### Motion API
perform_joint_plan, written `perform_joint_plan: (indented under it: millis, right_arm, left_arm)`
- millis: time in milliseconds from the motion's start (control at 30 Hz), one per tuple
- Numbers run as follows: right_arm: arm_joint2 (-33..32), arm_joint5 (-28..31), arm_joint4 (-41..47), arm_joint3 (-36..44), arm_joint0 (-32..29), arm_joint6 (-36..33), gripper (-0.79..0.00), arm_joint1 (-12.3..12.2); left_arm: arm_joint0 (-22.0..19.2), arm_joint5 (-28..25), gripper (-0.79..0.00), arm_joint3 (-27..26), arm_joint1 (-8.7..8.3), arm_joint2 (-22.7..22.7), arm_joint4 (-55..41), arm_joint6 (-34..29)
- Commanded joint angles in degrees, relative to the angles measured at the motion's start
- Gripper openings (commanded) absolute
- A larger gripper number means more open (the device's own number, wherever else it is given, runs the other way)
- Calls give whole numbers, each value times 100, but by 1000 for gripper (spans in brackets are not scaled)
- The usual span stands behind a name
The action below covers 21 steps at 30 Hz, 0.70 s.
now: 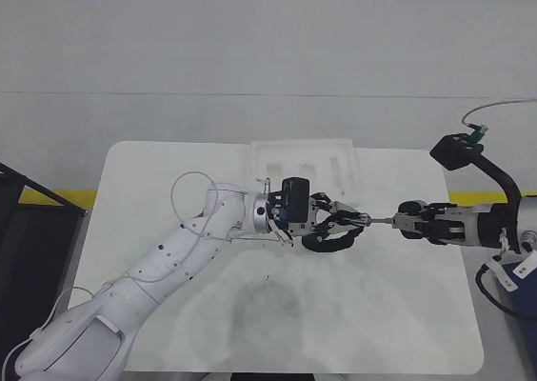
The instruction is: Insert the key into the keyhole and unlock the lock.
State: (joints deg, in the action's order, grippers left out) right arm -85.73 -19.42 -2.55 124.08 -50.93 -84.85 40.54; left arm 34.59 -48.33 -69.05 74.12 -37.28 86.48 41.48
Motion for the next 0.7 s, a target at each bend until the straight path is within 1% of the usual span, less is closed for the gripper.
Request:
perform_joint_plan:
  millis: [0, 300, 433, 667]
  right_arm:
    - [35, -13, 2, 12, 14, 12, -785, -10]
    - [147, -35, 39, 1, 80, 80, -785, -54]
    - [210, 24, 121, 19, 129, 3, -785, -73]
    - [487, 261, 338, -91, 373, -262, -785, -120]
  left_arm:
    - [4, -6, -785, -14, 7, -14, 7, -24]
    - [52, -48, -785, -9, 29, -66, 55, -39]
    - [90, -59, -785, 22, 23, -112, 100, -16]
    - [50, -273, -785, 46, -30, -124, 579, 285]
